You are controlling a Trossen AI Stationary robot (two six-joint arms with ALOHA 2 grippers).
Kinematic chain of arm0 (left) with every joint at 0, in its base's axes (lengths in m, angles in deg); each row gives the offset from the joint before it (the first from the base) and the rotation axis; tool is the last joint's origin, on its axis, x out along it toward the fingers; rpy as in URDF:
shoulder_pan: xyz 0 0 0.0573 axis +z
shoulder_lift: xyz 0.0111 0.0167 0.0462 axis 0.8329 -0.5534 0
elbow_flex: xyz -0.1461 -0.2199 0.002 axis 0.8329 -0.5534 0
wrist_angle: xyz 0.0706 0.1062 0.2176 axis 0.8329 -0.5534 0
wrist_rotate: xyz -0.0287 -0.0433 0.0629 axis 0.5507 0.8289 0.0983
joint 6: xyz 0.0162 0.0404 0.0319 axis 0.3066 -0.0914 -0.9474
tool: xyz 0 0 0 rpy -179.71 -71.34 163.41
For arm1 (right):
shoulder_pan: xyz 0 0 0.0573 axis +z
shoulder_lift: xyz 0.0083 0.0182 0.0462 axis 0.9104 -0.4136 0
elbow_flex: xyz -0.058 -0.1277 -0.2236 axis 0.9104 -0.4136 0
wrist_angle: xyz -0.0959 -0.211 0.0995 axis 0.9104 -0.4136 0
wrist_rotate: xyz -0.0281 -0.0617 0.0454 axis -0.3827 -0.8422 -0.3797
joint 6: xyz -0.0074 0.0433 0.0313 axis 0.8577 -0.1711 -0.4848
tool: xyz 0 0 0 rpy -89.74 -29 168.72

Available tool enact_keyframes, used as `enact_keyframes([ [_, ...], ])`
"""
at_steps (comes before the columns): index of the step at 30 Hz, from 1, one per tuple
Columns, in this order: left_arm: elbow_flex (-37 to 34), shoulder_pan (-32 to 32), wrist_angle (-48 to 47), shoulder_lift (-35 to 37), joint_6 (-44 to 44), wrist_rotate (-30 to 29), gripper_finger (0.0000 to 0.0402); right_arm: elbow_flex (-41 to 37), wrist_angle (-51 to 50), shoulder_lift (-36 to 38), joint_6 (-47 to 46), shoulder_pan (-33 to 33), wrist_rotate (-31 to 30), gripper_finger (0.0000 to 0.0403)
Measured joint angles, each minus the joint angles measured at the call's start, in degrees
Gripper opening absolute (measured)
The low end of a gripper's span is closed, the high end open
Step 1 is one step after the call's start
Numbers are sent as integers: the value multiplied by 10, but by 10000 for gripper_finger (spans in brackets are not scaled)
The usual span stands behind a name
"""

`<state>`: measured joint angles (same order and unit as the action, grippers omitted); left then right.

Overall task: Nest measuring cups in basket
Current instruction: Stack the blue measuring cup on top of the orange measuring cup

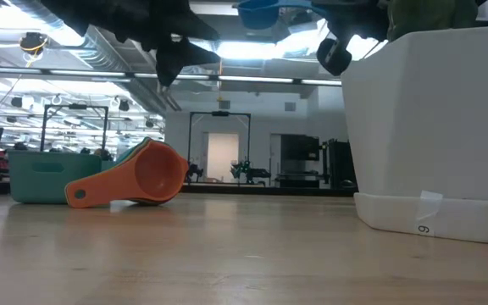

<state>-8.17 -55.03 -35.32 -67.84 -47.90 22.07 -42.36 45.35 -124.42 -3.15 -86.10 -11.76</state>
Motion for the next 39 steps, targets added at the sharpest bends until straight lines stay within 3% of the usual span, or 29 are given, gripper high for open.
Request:
enact_keyframes([
  [5, 83, -15, -186, 1, 15, 36, 161, 0, -6, 0, 13, 0, 0, 12],
  [9, 159, -49, -391, 0, 26, -5, 161, 0, -9, 0, 14, 0, 0, 12],
  [13, 193, -91, -514, 0, 106, -41, 161, 0, -9, 0, 14, 0, 0, 10],
  [25, 126, -195, -536, -7, 270, -141, 161, 0, -9, 0, 26, 0, 0, 11],
  [39, 109, -209, -510, -145, 251, -177, 161, 0, -38, 0, 44, 1, 0, 11],
])
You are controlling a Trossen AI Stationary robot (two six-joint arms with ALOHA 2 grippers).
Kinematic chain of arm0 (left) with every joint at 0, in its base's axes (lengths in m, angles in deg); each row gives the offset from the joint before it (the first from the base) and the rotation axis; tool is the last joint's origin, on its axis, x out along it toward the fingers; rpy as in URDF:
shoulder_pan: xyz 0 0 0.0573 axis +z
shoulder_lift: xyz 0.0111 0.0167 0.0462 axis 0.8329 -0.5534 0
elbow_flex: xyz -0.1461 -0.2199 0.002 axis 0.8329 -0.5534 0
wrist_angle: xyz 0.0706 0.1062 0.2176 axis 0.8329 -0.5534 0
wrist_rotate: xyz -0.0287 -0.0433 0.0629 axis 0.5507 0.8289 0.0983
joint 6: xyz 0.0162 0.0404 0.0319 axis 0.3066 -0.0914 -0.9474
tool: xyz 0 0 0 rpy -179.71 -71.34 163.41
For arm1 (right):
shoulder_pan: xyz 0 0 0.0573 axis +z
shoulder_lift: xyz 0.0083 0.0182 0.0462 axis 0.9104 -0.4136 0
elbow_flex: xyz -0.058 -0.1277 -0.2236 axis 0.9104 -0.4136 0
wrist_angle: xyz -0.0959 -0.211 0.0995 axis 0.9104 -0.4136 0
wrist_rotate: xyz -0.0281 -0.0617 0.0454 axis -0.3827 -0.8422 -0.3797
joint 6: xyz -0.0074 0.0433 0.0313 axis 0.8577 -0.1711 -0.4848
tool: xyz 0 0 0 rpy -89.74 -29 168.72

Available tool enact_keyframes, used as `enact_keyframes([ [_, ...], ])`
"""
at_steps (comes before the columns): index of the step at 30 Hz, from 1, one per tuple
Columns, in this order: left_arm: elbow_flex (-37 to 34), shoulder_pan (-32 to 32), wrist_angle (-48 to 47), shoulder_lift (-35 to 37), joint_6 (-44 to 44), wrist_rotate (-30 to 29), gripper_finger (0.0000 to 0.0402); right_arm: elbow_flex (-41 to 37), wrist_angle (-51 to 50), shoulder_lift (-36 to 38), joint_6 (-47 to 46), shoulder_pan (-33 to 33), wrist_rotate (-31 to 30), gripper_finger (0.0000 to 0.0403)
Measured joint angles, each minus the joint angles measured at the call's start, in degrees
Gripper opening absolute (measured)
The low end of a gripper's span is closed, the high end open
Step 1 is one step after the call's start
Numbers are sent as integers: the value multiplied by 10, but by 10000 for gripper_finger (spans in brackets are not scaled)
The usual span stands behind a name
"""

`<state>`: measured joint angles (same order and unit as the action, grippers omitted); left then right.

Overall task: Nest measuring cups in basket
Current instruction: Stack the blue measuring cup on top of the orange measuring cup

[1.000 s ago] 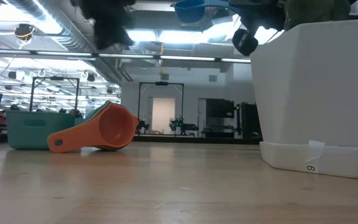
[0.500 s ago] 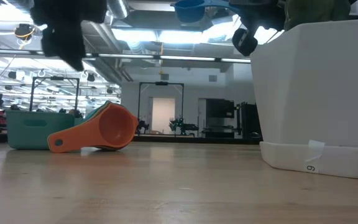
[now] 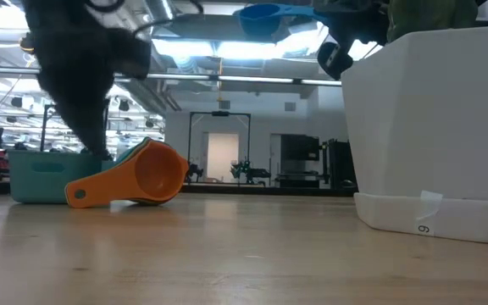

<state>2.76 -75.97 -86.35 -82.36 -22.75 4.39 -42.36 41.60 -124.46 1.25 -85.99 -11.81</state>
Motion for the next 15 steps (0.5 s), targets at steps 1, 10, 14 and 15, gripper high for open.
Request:
enact_keyframes([
  [1, 0, 0, -2, -9, 0, 2, 161, 0, 0, 0, 0, 1, 0, 11],
  [10, 0, 0, -2, -51, 2, 11, 160, 0, 0, 0, 0, 1, 0, 11],
  [14, 0, 0, -2, -48, 3, 11, 160, 0, 0, 0, 0, 1, -4, 12],
  [15, 0, 0, -2, -49, 3, 11, 160, 0, 0, 0, 0, 1, -4, 12],
])
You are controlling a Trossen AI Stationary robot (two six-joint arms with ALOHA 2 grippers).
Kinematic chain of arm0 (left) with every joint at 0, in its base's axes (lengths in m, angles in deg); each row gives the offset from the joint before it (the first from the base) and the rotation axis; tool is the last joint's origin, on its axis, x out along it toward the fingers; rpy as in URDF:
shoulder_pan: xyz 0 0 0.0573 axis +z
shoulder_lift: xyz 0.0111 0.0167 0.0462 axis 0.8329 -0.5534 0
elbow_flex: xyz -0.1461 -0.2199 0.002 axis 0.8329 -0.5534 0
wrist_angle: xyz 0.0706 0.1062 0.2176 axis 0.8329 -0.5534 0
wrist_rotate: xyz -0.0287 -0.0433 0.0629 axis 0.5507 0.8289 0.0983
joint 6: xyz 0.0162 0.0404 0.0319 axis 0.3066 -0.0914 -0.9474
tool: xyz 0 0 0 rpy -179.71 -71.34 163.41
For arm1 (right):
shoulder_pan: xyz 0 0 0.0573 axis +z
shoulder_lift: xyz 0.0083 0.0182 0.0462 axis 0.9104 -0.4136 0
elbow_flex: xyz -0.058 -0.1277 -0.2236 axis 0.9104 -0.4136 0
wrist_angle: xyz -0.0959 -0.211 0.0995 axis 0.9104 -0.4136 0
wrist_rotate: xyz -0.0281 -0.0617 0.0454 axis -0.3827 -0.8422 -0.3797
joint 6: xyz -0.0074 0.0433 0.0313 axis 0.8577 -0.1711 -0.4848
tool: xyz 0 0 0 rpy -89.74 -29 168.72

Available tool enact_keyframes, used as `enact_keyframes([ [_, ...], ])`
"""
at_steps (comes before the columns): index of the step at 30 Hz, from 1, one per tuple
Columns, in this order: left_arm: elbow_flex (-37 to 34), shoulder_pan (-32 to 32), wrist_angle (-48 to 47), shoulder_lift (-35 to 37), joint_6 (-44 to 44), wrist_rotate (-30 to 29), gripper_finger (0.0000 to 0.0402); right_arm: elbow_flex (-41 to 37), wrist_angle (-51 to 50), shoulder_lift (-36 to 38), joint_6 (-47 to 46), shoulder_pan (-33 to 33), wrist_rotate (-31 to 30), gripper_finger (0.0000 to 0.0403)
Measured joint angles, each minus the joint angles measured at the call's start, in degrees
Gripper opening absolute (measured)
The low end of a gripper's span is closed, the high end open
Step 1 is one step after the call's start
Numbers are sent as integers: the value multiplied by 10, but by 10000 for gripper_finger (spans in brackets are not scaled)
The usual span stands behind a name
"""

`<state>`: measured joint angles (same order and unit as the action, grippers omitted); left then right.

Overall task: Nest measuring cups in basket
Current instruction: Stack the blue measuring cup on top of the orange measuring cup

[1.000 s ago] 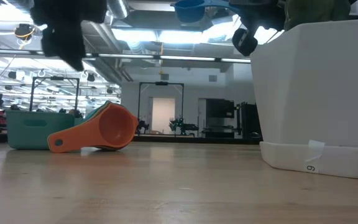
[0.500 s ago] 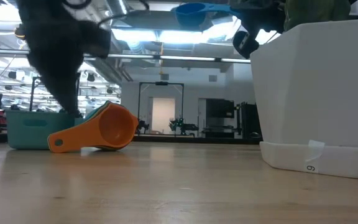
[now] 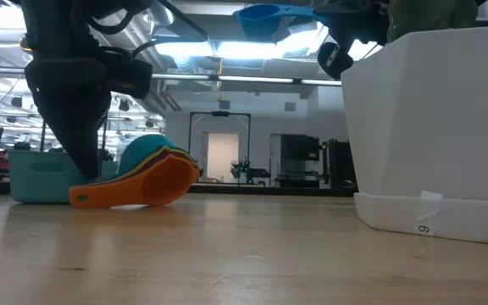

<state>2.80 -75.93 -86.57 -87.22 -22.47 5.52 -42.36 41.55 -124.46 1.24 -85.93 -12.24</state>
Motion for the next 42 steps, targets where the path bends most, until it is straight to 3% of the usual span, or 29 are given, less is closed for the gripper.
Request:
enact_keyframes([
  [42, 0, 0, 108, 0, -4, -7, 160, 0, -41, 0, 28, 0, 0, 11],
])
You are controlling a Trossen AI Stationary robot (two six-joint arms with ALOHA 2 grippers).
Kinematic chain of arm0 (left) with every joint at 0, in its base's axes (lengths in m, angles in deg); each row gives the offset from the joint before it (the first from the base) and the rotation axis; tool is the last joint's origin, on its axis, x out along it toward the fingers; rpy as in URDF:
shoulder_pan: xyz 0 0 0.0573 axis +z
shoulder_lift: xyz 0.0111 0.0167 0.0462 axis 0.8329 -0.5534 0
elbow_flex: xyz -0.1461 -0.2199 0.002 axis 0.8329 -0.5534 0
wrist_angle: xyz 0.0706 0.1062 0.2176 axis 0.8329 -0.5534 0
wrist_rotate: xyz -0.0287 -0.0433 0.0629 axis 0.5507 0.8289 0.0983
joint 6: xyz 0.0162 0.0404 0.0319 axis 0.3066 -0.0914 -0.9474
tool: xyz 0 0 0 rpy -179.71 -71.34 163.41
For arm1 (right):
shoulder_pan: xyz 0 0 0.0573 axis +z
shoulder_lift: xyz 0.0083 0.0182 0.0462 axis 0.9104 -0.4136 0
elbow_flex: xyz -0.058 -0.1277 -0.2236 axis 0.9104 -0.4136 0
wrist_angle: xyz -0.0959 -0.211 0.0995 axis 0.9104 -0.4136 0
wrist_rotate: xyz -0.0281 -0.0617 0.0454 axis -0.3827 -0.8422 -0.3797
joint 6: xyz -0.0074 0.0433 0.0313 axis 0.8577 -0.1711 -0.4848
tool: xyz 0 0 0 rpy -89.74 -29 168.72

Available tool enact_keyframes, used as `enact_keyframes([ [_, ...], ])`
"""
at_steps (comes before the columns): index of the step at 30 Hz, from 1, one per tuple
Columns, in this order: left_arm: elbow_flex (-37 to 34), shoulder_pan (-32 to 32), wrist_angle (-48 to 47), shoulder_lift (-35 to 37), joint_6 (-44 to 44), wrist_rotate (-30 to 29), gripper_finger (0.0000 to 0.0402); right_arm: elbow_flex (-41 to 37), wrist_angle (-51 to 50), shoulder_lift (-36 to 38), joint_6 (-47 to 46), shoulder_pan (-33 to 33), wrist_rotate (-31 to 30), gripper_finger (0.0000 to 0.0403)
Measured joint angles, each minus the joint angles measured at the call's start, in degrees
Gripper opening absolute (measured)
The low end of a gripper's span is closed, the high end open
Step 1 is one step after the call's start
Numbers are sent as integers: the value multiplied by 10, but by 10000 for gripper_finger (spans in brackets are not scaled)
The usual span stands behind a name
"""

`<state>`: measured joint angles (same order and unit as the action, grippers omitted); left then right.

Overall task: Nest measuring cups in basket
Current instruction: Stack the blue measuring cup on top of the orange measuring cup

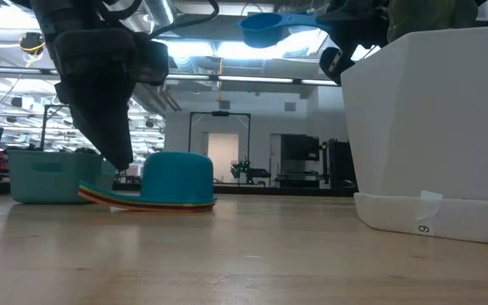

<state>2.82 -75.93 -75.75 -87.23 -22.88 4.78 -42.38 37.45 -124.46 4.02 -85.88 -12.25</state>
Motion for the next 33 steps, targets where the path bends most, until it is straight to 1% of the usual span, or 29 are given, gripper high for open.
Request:
enact_keyframes([
  [8, 0, 0, 0, 0, 0, 0, 160, 0, -1, 0, 0, 0, 0, 11],
  [17, 0, 0, 0, 0, 0, 0, 160, 0, -29, 0, 3, 6, -1, 12],
  [22, 0, 0, 0, 0, 0, -1, 160, 0, -36, 0, 35, 21, -2, 12],
  [24, 0, 0, 0, 0, 0, -1, 160, 0, -68, -5, 64, 29, -22, 12],
  [27, 0, 0, 0, 0, 0, -1, 160, 0, -141, -22, 102, 38, -78, 11],
  [29, 0, 0, 1, 0, 0, -4, 160, 0, -174, -38, 111, 38, -100, 12],
  [31, 0, 0, 2, 0, 0, -10, 160, -1, -180, -57, 117, 35, -103, 12],
  [33, 0, 0, 3, 0, 0, -16, 160, -1, -175, -75, 130, 25, -87, 12],
])
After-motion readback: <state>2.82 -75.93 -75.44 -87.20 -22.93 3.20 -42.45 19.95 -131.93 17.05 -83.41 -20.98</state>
